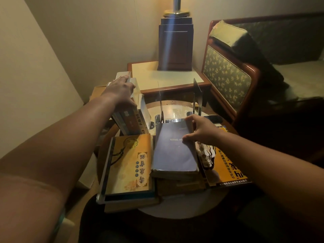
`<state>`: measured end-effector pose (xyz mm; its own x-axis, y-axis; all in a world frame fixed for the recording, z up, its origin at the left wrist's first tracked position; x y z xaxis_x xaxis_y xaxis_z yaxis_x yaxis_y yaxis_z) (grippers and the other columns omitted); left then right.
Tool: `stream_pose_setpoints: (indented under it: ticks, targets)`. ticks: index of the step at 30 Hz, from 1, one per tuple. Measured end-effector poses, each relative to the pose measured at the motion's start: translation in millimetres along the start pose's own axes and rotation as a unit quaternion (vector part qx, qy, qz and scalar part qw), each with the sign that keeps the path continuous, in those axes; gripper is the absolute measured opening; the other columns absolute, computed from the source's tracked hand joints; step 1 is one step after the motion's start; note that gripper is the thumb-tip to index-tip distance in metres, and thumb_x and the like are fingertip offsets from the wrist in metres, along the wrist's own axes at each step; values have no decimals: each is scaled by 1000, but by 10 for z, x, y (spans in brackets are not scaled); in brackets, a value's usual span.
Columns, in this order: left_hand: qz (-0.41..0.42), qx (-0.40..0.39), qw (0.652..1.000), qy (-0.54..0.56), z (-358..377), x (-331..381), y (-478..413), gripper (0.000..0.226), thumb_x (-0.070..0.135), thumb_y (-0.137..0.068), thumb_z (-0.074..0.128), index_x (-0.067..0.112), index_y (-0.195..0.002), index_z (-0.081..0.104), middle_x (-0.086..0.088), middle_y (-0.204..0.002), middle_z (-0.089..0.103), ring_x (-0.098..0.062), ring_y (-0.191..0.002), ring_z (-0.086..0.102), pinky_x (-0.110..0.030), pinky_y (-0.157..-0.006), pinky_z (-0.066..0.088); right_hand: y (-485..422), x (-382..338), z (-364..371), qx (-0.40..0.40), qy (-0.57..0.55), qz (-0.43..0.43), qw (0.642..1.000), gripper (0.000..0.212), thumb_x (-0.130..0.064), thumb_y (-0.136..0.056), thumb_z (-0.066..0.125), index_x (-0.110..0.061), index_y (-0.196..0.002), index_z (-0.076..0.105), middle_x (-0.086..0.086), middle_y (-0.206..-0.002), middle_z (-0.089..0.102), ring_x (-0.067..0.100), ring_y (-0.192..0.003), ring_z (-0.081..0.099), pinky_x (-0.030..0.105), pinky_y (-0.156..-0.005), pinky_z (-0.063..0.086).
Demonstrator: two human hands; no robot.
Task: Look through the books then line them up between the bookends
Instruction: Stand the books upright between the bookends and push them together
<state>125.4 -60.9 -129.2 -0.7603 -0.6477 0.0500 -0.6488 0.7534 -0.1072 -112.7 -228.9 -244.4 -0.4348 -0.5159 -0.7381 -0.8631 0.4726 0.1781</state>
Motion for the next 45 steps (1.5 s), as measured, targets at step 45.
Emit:
stream_pose_setpoints:
  ticks: [45]
  targets:
    - [6, 0, 1000, 14, 65, -79, -98, 79, 41, -73, 81, 19, -141, 48, -9, -159, 23, -34, -144, 24, -53, -110, 32, -8, -268, -370, -45, 235, 11, 971, 80, -55, -73, 82, -33, -142, 47, 5, -147, 41, 28, -131, 42, 46, -105, 45]
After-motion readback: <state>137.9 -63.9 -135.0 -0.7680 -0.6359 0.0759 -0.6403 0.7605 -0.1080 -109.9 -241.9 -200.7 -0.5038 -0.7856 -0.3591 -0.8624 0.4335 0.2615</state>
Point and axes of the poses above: each hand's wrist, its own y-axis away from the middle knuckle, its own z-axis out of the palm, x = y × z, the point moved 6 cm from there along -y, towards the middle knuckle
